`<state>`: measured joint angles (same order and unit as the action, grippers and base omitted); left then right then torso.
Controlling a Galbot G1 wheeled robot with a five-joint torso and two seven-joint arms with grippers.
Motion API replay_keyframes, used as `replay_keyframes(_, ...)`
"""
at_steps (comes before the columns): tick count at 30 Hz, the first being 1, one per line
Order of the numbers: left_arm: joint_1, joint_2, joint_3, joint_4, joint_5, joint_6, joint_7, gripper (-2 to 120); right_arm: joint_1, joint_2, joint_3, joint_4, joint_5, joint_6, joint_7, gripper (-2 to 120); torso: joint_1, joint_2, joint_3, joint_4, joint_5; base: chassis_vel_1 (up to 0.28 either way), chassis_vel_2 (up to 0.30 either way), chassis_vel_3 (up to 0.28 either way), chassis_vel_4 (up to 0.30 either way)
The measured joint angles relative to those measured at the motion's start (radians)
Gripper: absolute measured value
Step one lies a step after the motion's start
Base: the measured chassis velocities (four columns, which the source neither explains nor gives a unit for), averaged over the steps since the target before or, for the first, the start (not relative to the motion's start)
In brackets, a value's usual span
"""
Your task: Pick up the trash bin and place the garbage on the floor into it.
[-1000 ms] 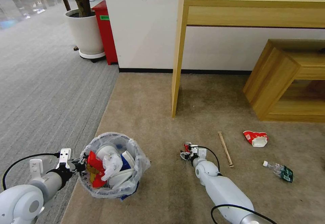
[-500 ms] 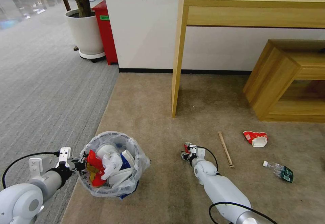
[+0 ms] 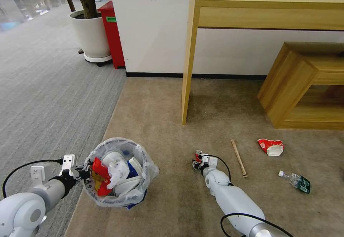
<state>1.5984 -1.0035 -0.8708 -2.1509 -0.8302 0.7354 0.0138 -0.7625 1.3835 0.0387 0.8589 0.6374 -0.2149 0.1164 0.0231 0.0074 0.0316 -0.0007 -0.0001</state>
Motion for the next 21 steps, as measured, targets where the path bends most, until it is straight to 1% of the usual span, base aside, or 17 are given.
replay_keyframes(4, 0.0, 0.001, -0.001, -0.004, -0.002, 0.0, 0.0, 0, -0.003, 0.002, 0.015, 0.009, -0.018, 0.015, 0.002, 37, 0.0, 0.0, 0.0, 0.0, 0.0001, 0.0, 0.0, 0.0, 0.0)
replay_keyframes(5, 0.0, 0.001, -0.001, -0.006, -0.003, 0.0, 0.0, 0, -0.007, 0.0, 0.024, 0.024, -0.03, 0.019, 0.003, 36, 0.0, 0.0, 0.001, -0.0005, 0.0, 0.0, 0.0, 0.0, 0.0)
replay_keyframes(7, 0.0, 0.001, -0.001, -0.007, -0.003, 0.0, 0.0, 0, -0.009, -0.002, 0.029, 0.033, -0.036, 0.021, 0.003, 34, 0.0, 0.0, 0.0, -0.0006, 0.0, 0.0, 0.0, 0.0, 0.0)
replay_keyframes(9, 0.002, 0.001, -0.002, -0.009, -0.003, 0.0, 0.001, 0, -0.022, -0.01, 0.047, 0.077, -0.061, 0.031, 0.002, 23, 0.0, 0.0, 0.0, -0.0004, -0.0001, 0.0, 0.0, 0.0, 0.0)
replay_keyframes(11, 0.002, 0.001, -0.002, -0.009, -0.003, 0.0, 0.001, 0, -0.024, -0.011, 0.049, 0.083, -0.063, 0.032, 0.002, 23, 0.0, 0.0, 0.0, -0.0003, -0.0001, 0.0, 0.0, 0.0, 0.0)
replay_keyframes(12, 0.003, 0.0, -0.003, -0.011, -0.002, 0.0, 0.002, 0, -0.035, -0.018, 0.061, 0.12, -0.078, 0.038, 0.001, 15, 0.0, 0.0, 0.0, -0.0001, -0.0001, 0.0, 0.0, 0.0, 0.0)
replay_keyframes(14, 0.004, 0.0, -0.004, -0.018, -0.002, 0.0, 0.002, 0, -0.051, -0.033, 0.076, 0.196, -0.091, 0.041, 0.0, 10, 0.0, 0.0, 0.0, -0.0001, 0.0001, 0.0, 0.0, 0.0, 0.0)
replay_keyframes(15, 0.004, 0.0, -0.004, -0.018, -0.002, 0.0, 0.002, 0, -0.051, -0.033, 0.076, 0.196, -0.091, 0.041, 0.0, 10, 0.0, 0.0, 0.0, -0.0001, 0.0001, 0.0, 0.0, 0.0, 0.0)
replay_keyframes(16, 0.003, 0.0, -0.004, -0.019, -0.002, 0.0, 0.002, 0, -0.057, -0.04, 0.079, 0.226, -0.092, 0.04, 0.001, 10, 0.0, 0.0, 0.0, -0.0001, 0.0001, 0.0, 0.0, 0.0, 0.0)
replay_keyframes(18, -0.001, 0.001, -0.001, -0.021, -0.002, 0.0, 0.002, 0, -0.085, -0.081, 0.086, 0.403, -0.095, 0.026, 0.002, 10, 0.0, 0.0, 0.0, -0.0001, 0.0, 0.0, 0.0, 0.0, 0.0)
replay_keyframes(19, -0.002, 0.0, 0.0, -0.021, -0.001, 0.0, 0.002, 0, -0.089, -0.088, 0.086, 0.43, -0.095, 0.024, 0.001, 10, 0.0, 0.0, 0.0, 0.0, -0.0001, 0.0, 0.0, 0.0, 0.0)
replay_keyframes(20, -0.002, 0.0, 0.0, -0.021, -0.001, 0.0, 0.002, 0, -0.089, -0.088, 0.086, 0.43, -0.095, 0.024, 0.001, 10, 0.0, 0.0, 0.0, 0.0, -0.0001, 0.0, 0.0, 0.0, 0.0)
replay_keyframes(21, -0.003, 0.0, 0.003, -0.023, 0.001, 0.0, 0.002, 0, -0.099, -0.107, 0.087, 0.506, -0.096, 0.019, 0.002, 10, 0.0, 0.0, 0.0, -0.0001, -0.0002, 0.0, 0.0, 0.0, 0.0)
